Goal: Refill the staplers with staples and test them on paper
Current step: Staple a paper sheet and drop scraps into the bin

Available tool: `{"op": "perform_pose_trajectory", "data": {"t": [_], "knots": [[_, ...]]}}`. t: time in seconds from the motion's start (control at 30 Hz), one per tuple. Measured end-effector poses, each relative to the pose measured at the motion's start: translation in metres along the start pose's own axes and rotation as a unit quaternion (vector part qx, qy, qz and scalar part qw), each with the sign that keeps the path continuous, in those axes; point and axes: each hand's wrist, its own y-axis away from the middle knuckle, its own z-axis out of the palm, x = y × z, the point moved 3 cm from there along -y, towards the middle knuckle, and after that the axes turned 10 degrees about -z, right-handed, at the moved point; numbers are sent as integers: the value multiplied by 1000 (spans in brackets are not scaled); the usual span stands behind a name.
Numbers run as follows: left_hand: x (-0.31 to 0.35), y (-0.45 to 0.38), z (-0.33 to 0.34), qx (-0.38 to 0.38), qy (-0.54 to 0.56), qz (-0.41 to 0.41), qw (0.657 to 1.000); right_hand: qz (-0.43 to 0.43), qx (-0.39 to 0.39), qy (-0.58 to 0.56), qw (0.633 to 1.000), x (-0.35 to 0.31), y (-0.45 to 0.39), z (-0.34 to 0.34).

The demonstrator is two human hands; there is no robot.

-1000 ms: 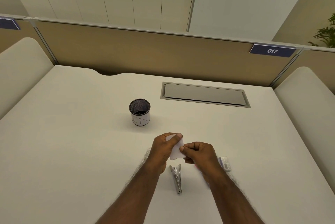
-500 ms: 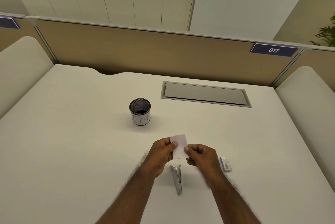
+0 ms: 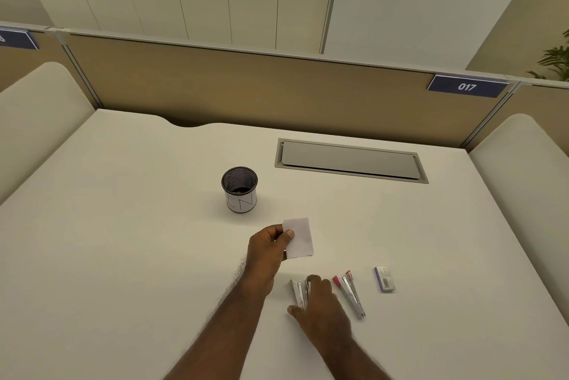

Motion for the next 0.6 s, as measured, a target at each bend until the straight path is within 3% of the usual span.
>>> {"op": "perform_pose_trajectory", "data": {"t": [0.27, 0.4, 0.6], "knots": [[1, 3, 0, -6, 0, -6, 1000, 11, 43, 6, 999, 1, -4, 3], [2, 1, -6, 11, 0, 1, 1000, 11, 51, -166, 985, 4, -8, -13], [5, -3, -14, 44, -3, 9, 999, 19, 67, -422, 904, 9, -22, -68]]}}
